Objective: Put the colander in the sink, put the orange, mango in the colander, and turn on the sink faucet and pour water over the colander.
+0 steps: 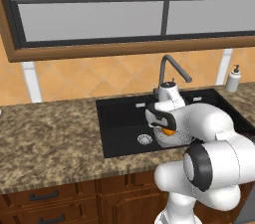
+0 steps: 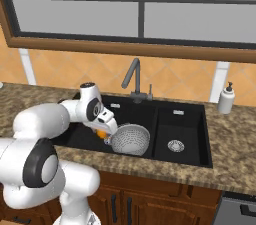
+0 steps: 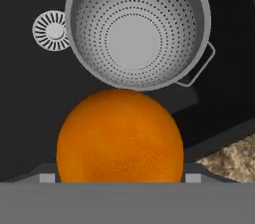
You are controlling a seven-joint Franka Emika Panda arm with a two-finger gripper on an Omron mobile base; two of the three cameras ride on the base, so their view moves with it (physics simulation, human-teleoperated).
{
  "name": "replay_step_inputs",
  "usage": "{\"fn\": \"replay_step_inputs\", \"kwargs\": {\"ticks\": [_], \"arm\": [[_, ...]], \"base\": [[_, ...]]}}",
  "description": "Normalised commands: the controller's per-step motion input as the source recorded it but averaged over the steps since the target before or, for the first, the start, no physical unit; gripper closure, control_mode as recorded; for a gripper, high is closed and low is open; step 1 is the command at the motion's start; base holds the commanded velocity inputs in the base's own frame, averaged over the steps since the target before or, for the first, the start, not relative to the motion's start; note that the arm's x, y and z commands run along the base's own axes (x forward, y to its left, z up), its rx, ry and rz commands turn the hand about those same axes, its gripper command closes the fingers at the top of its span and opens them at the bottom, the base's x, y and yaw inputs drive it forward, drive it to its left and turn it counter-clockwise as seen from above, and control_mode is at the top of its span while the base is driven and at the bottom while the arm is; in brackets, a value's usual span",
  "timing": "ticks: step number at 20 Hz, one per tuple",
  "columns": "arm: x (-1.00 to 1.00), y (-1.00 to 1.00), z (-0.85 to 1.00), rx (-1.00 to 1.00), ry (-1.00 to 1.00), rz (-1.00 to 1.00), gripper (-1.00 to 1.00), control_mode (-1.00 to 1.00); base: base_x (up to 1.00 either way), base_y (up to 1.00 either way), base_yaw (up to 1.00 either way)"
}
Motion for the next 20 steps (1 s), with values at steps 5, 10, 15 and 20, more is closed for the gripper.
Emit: {"fn": "replay_step_inputs", "kwargs": {"ticks": [5, 10, 15, 20], "arm": [[0.43, -0.37, -0.12, -0.17, 0.04, -0.09, 1.0, -1.0], [0.24, -0.3, -0.32, -0.11, 0.01, -0.04, 1.0, -1.0], [0.27, -0.22, -0.33, -0.01, 0.0, 0.0, 1.0, -1.0], [0.3, -0.19, -0.24, 0.0, 0.01, 0.0, 1.0, -1.0]], "base": [[0.0, 0.0, 0.0], [0.0, 0.0, 0.0], [0.0, 0.0, 0.0], [0.0, 0.0, 0.0]]}}
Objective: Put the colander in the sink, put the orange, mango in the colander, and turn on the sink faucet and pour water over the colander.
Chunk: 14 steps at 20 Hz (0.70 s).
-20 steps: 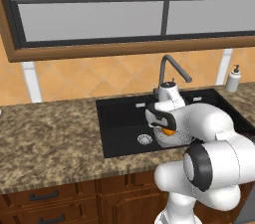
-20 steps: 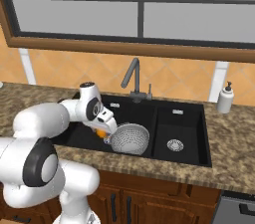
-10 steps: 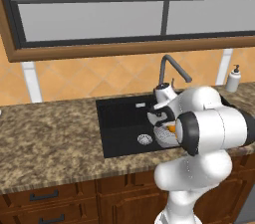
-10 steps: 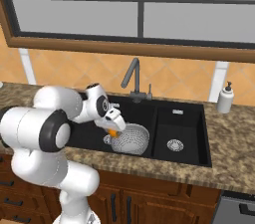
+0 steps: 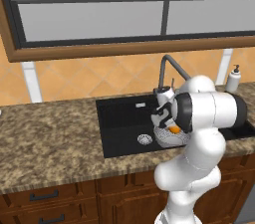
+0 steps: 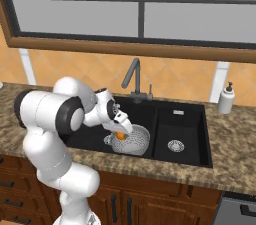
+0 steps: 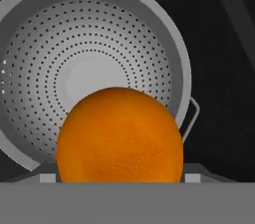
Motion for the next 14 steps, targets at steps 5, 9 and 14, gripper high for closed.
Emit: {"fn": "replay_step_inputs", "kwargs": {"ticks": [5, 9, 14], "arm": [[0.17, -0.12, -0.31, 0.0, 0.07, 0.0, 1.0, -1.0], [0.14, -0.12, -0.25, 0.0, 0.04, 0.0, 1.0, -1.0], [0.17, -0.07, -0.19, 0.01, 0.0, 0.0, 1.0, -1.0]], "base": [[0.0, 0.0, 0.0], [0.0, 0.0, 0.0], [0.0, 0.0, 0.0]]}}
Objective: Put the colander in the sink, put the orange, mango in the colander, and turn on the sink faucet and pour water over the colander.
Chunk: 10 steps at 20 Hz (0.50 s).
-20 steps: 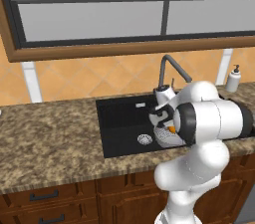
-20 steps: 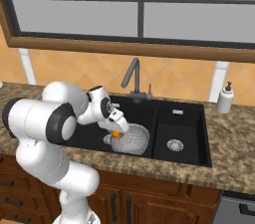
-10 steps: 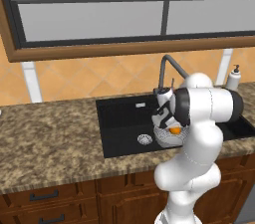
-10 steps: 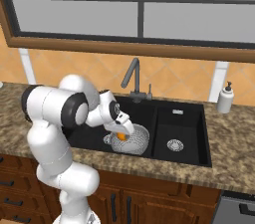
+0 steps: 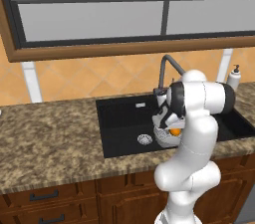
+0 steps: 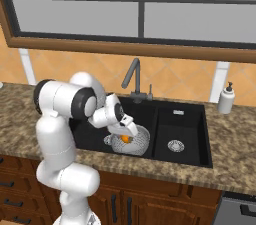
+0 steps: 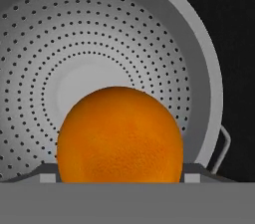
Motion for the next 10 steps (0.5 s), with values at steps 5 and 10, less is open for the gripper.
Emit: {"fn": "replay_step_inputs", "kwargs": {"ticks": [5, 10], "arm": [[0.21, -0.05, -0.28, 0.05, 0.03, 0.0, -1.0, -1.0], [0.09, -0.08, -0.17, 0.05, 0.02, 0.0, -1.0, -1.0]], "base": [[0.0, 0.0, 0.0], [0.0, 0.0, 0.0]]}}
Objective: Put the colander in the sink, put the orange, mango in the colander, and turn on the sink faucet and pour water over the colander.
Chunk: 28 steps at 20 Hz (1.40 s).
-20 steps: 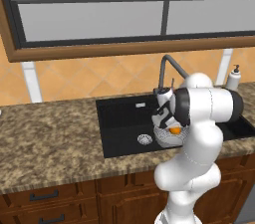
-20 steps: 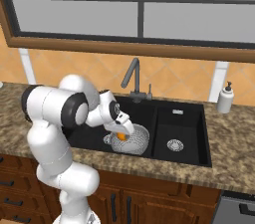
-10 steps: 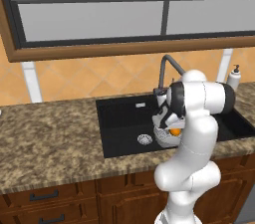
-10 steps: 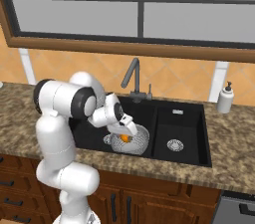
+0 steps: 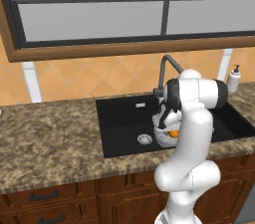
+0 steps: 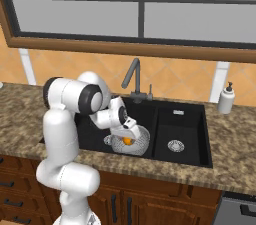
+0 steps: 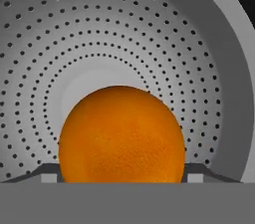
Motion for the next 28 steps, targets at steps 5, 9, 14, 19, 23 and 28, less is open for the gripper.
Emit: {"fn": "replay_step_inputs", "kwargs": {"ticks": [5, 9, 14, 19, 23, 28], "arm": [[0.0, -0.04, 0.0, 0.03, 0.0, 0.0, -1.0, -1.0], [0.0, 0.0, 0.12, 0.04, 0.0, 0.0, -1.0, -1.0], [-0.13, 0.11, 0.75, 0.08, 0.0, 0.01, -1.0, -1.0], [-0.56, 0.23, 0.84, 0.04, 0.0, 0.07, -1.0, -1.0], [-0.66, 0.38, 0.58, 0.0, 0.0, 0.09, -1.0, -1.0], [-0.62, 0.53, 0.5, 0.0, 0.0, 0.02, -1.0, -1.0]], "base": [[0.0, 0.0, 0.0], [0.0, 0.0, 0.0], [0.0, 0.0, 0.0], [0.0, 0.0, 0.0], [0.0, 0.0, 0.0], [0.0, 0.0, 0.0]]}}
